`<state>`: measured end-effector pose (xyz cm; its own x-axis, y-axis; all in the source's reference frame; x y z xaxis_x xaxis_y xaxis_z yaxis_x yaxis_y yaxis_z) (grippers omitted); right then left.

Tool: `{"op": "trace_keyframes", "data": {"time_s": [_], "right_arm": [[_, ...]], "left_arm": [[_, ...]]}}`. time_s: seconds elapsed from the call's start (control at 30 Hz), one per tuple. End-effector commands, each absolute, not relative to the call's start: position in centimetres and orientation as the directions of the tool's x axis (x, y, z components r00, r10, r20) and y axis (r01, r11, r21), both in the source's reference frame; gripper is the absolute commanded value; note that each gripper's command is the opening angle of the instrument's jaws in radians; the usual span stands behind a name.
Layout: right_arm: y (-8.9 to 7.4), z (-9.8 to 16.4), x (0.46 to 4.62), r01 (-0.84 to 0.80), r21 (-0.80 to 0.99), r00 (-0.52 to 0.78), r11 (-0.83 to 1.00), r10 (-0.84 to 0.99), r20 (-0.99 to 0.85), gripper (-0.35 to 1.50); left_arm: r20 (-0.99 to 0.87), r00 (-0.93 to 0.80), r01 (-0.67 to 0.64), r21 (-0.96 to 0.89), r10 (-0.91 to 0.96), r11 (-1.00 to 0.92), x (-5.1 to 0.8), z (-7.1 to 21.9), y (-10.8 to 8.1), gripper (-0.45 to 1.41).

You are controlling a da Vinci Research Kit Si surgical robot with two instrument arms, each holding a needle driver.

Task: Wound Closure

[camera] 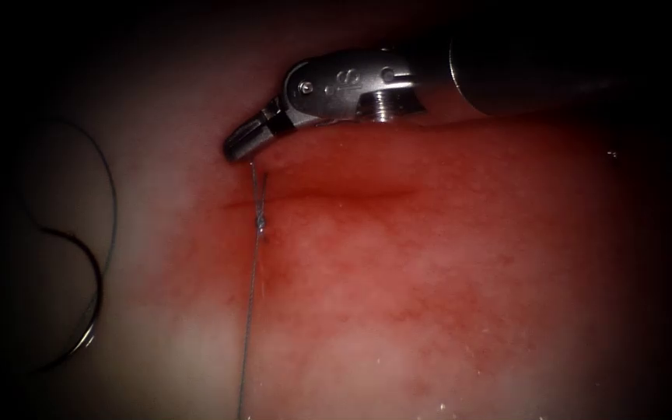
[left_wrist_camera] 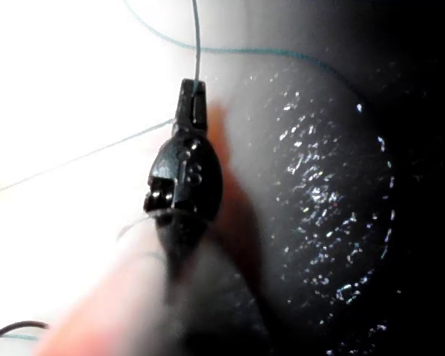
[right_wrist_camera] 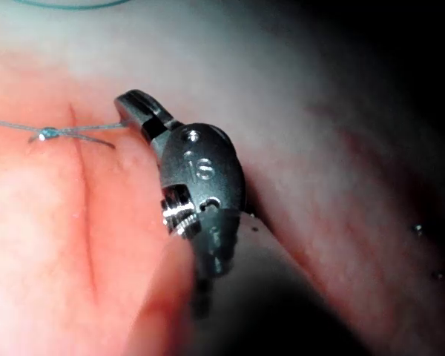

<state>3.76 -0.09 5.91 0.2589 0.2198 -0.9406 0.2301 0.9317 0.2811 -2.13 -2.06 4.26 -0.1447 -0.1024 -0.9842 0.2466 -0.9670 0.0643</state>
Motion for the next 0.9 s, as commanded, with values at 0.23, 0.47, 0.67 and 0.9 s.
{"op": "trace_keyframes", "data": {"time_s": [0.23,0.47,0.67,0.9], "right_arm": [[-0.2,5.6,3.61,0.119,0.296,0.175,0.948,0.273,-0.946,1.31],[0.0,5.3,3.21,-0.065,0.262,0.112,0.963,0.268,-0.957,1.28],[-0.3,5.1,3.17,-0.151,0.225,0.121,0.963,0.244,-0.962,1.15],[-0.6,5.0,3.41,-0.136,0.218,0.068,0.966,0.229,-0.971,-0.05]], "left_arm": [[-0.949,-0.178,0.212,0.221,-0.26,-0.952,-2.03,3.9,-1.4,-0.45],[-0.917,-0.174,0.251,0.311,-0.358,-0.917,-1.88,3.6,-0.7,-0.45],[-0.91,-0.117,0.273,0.355,-0.397,-0.894,-1.84,3.4,-0.1,-0.45],[-0.925,-0.046,0.372,0.333,-0.376,-0.866,-1.93,3.5,0.2,-0.45]]}}
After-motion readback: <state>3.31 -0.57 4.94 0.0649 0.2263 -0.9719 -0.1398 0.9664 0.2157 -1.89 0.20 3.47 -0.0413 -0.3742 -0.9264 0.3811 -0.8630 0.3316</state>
